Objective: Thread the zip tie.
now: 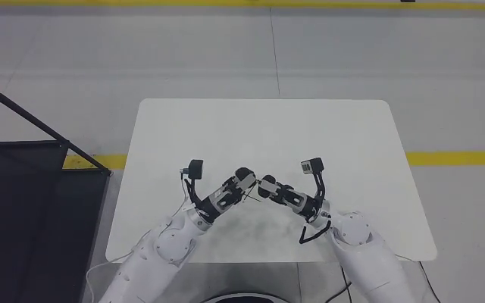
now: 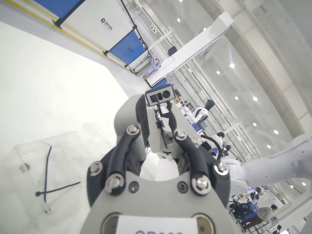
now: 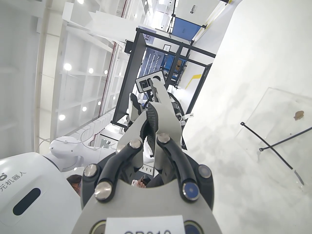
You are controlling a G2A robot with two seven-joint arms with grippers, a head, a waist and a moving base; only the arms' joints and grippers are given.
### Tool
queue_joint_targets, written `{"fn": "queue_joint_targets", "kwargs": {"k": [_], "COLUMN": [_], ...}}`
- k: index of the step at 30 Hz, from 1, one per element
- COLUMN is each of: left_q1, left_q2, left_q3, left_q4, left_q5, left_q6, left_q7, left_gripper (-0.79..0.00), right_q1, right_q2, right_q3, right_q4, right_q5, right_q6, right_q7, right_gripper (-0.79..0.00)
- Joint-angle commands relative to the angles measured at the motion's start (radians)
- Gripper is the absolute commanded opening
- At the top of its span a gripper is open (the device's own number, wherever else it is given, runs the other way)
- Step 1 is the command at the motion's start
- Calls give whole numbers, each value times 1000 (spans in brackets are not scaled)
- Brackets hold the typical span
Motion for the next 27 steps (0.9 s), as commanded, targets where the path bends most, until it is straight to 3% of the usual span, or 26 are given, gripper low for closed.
{"fn": "queue_joint_targets", "kwargs": {"k": [1,15,27], "left_q1": [1,-2,0], "left_q2": [-2,-13,-21], "left_q3": [0,-1,-10], "left_q4": [1,11,13], "left_q5": [1,0,6], "left_q6": [-1,2,0], "left_q7": [-1,-16,-16], "left_gripper": [-560,-785,-785], "right_q1": [0,-2,-4], "right_q2": [0,-3,-5], "right_q3": [0,5,9], "right_q4": [0,0,0], "right_q5": [0,0,1], "right_q6": [0,3,9], "right_q7": [-1,0,2], "right_gripper": [-785,-785,-785]}}
